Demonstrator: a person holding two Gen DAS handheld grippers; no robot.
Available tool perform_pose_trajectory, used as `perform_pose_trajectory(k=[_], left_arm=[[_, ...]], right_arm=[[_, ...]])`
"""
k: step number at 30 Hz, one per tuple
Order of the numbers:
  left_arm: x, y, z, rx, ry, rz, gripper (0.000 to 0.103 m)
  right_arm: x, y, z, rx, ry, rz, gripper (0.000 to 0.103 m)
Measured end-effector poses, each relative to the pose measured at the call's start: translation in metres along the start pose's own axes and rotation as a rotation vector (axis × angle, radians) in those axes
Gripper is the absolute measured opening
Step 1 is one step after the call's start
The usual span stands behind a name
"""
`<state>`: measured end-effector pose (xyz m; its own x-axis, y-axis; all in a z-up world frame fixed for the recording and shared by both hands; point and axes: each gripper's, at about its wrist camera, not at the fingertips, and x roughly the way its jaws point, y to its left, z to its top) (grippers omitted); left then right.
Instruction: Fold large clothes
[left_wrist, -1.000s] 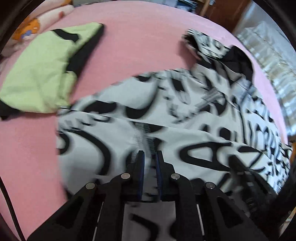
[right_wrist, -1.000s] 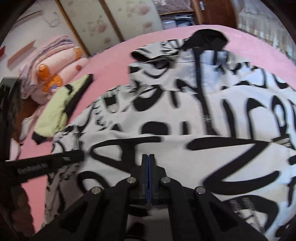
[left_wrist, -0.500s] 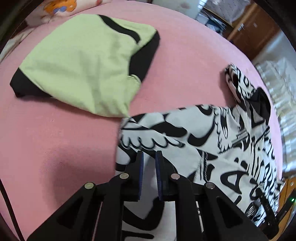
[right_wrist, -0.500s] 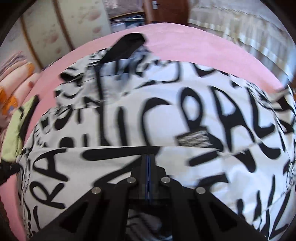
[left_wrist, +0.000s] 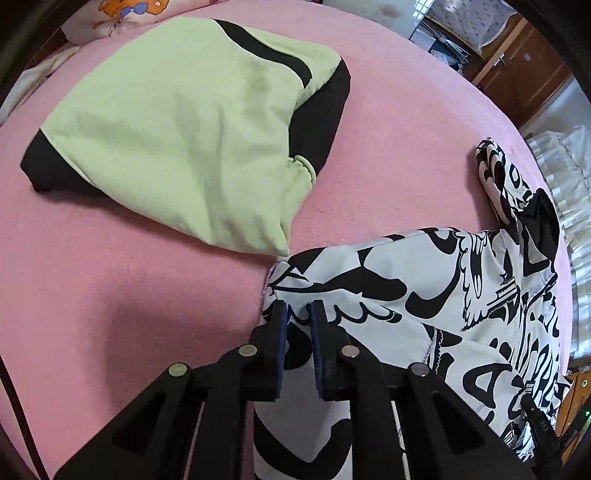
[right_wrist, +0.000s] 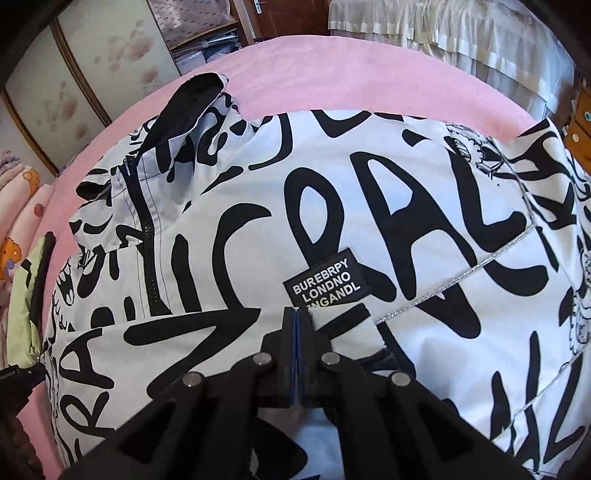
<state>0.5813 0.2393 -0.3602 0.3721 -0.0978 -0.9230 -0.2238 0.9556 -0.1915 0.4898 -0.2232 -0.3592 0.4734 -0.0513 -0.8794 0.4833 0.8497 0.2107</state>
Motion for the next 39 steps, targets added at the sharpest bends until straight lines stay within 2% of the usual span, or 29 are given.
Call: perform_pose_trajectory(k=[3,6,10,13,17,20,22,25,28,30,34,39], left_arm=[[-0.007,-0.001,0.002,-0.02,0.019,0.012,0.015],[-0.022,0.0,-0.003,-0.017,0.055,-0.017,0.018],[-0.046,-0.007,-0.021,0.029,0.054,-0.047,0.025],[-0.058,-0.016,-0.045,0.085,0.066,-0.078,0.026],[-0.059,-0.026,-0.082,0.162,0.113,-0.085,0.026],[-0.055,-0.024,-0.111,0.194,0.157,-0.064,0.026],[-0.049,-0.024,-0.124,0.201,0.175,-0.032,0.027],[-0.049,-0.022,-0.133,0.175,0.167,0.011,0.027],[-0.05,-0.018,-0.136,0.169,0.158,0.124,0.027],[-0.053,-0.02,-0.141,0.185,0.143,0.191,0.027],[-0.067,-0.027,-0.154,0.153,0.116,0.213,0.027],[-0.087,-0.064,-0.182,0.126,0.051,0.222,0.027]], right_arm=[[-0.009,0.002,0.001,0.007,0.019,-0.041,0.0],[-0.027,-0.004,0.002,0.043,0.04,-0.067,0.0],[-0.053,-0.019,-0.004,0.117,0.074,-0.021,0.0],[-0.067,-0.024,-0.016,0.136,0.109,0.062,0.0],[-0.073,-0.01,-0.034,0.055,0.13,0.162,0.0],[-0.071,0.011,-0.043,0.001,0.141,0.344,0.0],[-0.062,0.033,-0.048,-0.058,0.164,0.408,0.0],[-0.041,0.065,-0.056,-0.173,0.209,0.38,0.0],[-0.026,0.066,-0.06,-0.173,0.254,0.356,0.0],[-0.03,0.055,-0.059,-0.169,0.231,0.328,0.0],[-0.035,0.018,-0.044,-0.202,0.172,0.202,0.0],[-0.038,-0.034,-0.02,-0.171,0.162,0.244,0.0]])
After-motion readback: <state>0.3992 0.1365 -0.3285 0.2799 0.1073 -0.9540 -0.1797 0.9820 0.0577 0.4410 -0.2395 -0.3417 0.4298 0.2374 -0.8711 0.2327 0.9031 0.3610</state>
